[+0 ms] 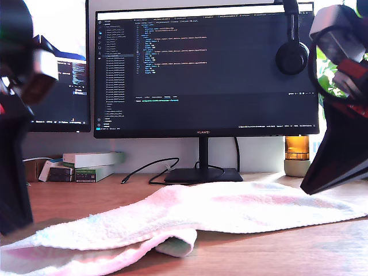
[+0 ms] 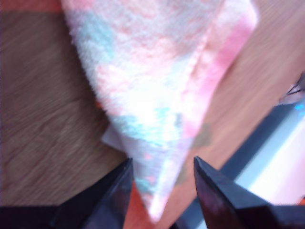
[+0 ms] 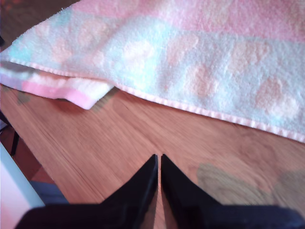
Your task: Fold the tea towel to a neat square and place it to the right
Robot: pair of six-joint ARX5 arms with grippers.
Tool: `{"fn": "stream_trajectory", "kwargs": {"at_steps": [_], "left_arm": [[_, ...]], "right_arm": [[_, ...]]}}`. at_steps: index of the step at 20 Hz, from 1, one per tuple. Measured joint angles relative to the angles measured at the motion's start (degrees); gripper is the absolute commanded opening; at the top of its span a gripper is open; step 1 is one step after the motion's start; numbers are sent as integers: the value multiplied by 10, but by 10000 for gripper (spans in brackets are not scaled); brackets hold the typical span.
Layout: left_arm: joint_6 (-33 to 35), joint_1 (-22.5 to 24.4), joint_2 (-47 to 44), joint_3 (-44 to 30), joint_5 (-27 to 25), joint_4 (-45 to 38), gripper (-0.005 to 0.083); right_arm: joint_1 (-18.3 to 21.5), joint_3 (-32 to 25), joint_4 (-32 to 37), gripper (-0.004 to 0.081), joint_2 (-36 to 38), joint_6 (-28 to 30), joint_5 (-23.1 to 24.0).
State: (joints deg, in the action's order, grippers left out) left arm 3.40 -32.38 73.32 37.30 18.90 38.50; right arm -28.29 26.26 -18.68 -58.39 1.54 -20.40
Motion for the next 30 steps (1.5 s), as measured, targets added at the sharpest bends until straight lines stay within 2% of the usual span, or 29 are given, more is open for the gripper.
{"fn": "stream_trajectory", "kwargs": {"at_steps": [5,6,9,10,13,16,17,19,21,24,27,30], "left_arm": [[0,-8,33,0,-24,-4,348],[0,-11,39,0,-24,-4,287],[0,-23,44,1,-13,-9,-2],[0,-29,44,2,-3,-8,-18],[-1,-43,45,26,6,-7,-19],[-2,-52,45,89,5,0,-19],[-2,-56,45,109,5,3,-19],[-2,-69,45,131,6,4,-19],[-2,-90,45,138,6,4,-19],[-2,-112,45,139,6,5,-19],[-2,-118,45,139,6,6,-19],[-2,-118,45,141,13,8,-19]], "right_arm": [[0,0,9,-11,0,0,0],[0,0,11,-11,0,0,0],[-8,0,10,-11,0,0,0],[-13,0,10,-10,0,0,0],[-40,0,7,34,0,8,0],[-84,0,15,196,0,59,0],[-102,0,29,218,0,86,1],[-140,0,73,221,0,125,0],[-175,0,134,266,0,184,5],[-216,2,196,290,0,235,45],[-236,3,216,290,-28,288,73],[-243,3,256,290,-84,310,93]]}}
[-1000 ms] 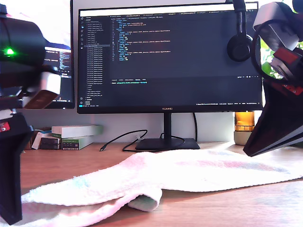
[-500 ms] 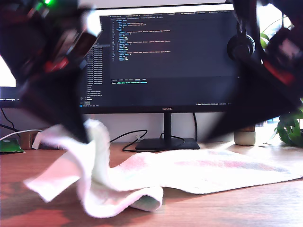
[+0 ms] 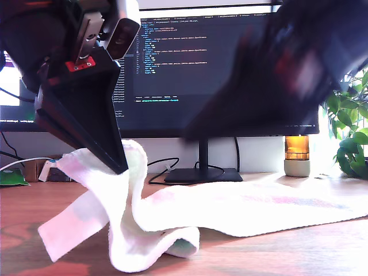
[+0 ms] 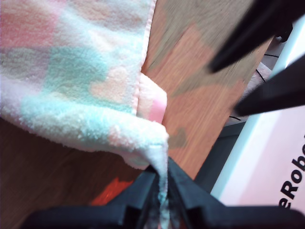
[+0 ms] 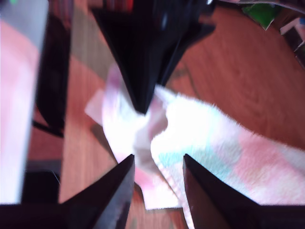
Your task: Fold the tea towel to a neat square and place it to the right
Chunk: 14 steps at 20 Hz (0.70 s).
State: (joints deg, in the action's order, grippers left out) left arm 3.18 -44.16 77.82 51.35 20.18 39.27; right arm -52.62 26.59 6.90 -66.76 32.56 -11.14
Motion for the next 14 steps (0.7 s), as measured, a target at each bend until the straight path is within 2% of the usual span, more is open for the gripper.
{"fn": "stream_trajectory", "kwargs": {"at_steps": [6,9,14], "left_arm": [[0,0,0,14,15,0,-19],[0,-1,0,14,15,2,-19],[0,-1,0,14,15,1,-19]], "right_arm": [[-14,57,20,290,-93,6,31],[-15,82,20,290,-99,6,56],[-15,92,16,287,-100,12,57]]}}
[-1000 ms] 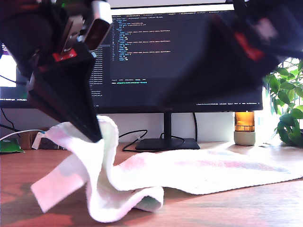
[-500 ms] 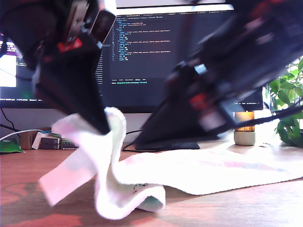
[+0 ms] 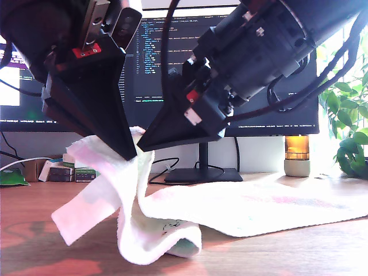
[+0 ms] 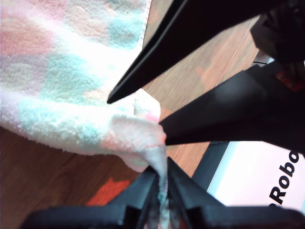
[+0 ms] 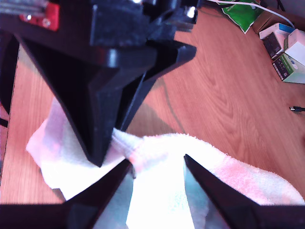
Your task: Fold the tea towel to a neat square and place it to the right
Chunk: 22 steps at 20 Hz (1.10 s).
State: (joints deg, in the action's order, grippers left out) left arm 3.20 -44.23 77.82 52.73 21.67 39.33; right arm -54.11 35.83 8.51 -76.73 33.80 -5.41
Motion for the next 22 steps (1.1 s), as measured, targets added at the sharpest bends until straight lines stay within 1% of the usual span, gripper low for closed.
{"fn": "stream_trajectory", "kwargs": {"at_steps": [3,7,9,10,13,14,15,16,18,19,20,22], "left_arm": [[0,0,0,0,10,0,-19],[0,0,0,0,39,-3,-19],[0,0,0,0,42,-3,-19],[0,0,0,0,42,-3,-19],[0,0,0,0,38,-2,-18],[0,0,0,0,37,-1,-4],[0,0,0,0,33,-2,32],[0,0,0,0,24,-1,95],[0,0,0,0,-5,-1,256],[1,0,0,0,-23,0,323],[1,0,0,0,-37,2,364],[1,2,0,0,-41,12,375]], "right_arm": [[0,0,-8,277,0,7,0],[0,0,-5,184,0,8,-2],[-4,0,-4,67,0,8,-8],[-7,0,-4,-22,0,8,-13],[-18,0,0,-11,0,8,-15],[-19,0,0,-11,0,8,-13],[-19,0,0,-11,0,8,-10],[-19,0,1,-11,0,8,-2],[-18,0,5,-11,0,8,6],[-17,0,4,-11,0,8,10],[-12,0,4,-11,0,8,14],[-2,0,4,-11,0,8,15]]}}
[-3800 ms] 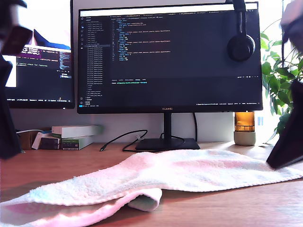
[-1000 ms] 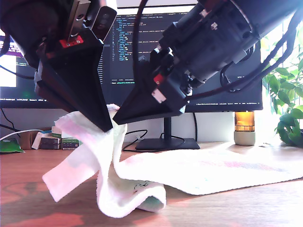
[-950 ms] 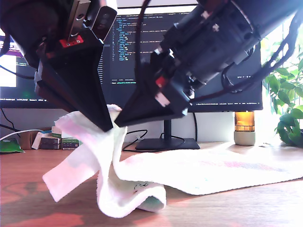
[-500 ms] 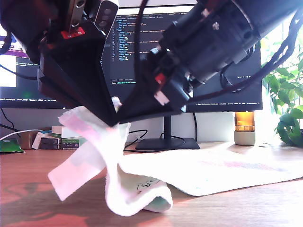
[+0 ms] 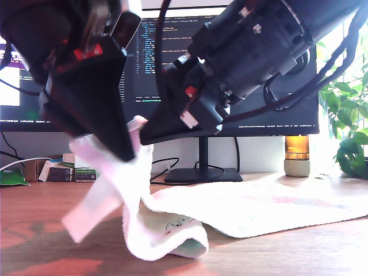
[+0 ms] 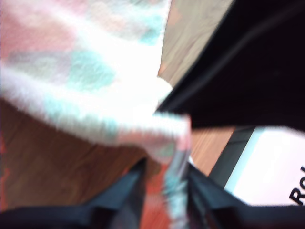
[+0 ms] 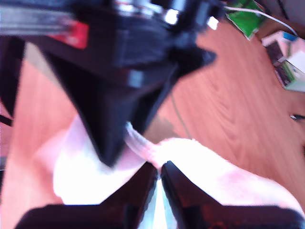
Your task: Fold the tea towel to a neat square and place it to the right
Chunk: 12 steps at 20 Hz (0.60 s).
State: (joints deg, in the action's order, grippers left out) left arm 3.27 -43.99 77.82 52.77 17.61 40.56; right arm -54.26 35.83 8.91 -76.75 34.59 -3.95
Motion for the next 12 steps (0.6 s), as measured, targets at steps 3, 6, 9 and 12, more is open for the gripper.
{"fn": "stream_trajectory", "kwargs": {"at_steps": [3,6,9,12], "left_arm": [[0,10,-7,0,-1,11,375],[0,14,-43,0,-7,22,375],[-1,14,-80,0,-28,24,375],[-14,13,-84,-2,-43,18,322]], "right_arm": [[20,0,-1,-11,0,0,0],[44,0,-1,-11,0,0,0],[70,0,-1,-11,0,0,0],[91,0,-1,-11,0,0,0]]}}
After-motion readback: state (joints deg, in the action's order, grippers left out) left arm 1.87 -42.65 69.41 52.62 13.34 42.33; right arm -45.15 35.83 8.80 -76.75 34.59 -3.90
